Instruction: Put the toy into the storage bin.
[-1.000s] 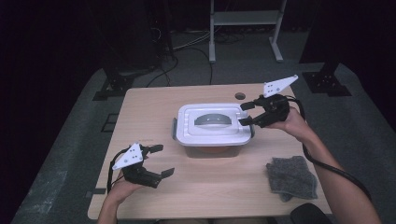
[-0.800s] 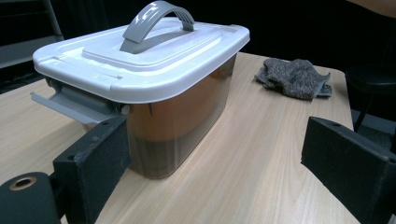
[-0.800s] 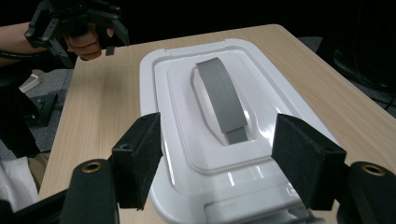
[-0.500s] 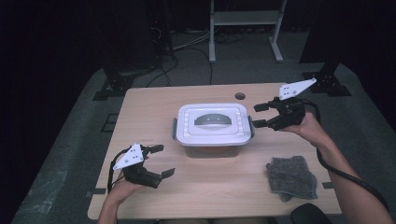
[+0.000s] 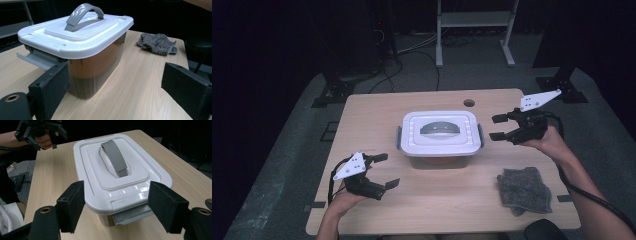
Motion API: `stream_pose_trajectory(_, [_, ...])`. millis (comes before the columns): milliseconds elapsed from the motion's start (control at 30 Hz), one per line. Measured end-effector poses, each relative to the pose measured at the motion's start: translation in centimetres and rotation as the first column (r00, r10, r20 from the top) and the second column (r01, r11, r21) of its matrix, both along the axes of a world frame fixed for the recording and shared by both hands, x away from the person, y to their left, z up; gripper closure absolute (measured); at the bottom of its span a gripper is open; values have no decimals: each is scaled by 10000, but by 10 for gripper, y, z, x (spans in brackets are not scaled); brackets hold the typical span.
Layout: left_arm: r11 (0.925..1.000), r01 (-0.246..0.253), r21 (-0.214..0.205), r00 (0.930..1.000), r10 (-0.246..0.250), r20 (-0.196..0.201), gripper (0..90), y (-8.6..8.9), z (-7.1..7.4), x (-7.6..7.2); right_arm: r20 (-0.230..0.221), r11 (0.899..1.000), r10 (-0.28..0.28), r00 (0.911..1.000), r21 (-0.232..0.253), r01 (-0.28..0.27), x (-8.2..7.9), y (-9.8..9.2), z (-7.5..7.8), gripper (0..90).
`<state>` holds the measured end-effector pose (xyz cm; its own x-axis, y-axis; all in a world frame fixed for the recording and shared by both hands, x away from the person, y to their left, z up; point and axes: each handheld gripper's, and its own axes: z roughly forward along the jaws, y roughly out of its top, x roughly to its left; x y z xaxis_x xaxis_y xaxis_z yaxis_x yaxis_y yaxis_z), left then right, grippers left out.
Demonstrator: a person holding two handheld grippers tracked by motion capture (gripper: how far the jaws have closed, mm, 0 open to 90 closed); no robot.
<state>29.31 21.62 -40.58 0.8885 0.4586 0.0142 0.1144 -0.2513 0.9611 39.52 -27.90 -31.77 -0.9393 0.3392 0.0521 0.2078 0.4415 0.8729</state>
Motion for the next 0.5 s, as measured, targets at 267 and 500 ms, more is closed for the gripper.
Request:
stream_pose_trajectory(267, [10000,25,0,10000,-25,-43,71,-2,-1,1,-165,9996,-265,9995,39,266,-9,-14,-8,277])
stream_pose_trajectory(500, [10000,99,6,9999,-99,-16,71,-6,0,2,-307,9986,-513,9982,109,517,-18,-27,-18,276])
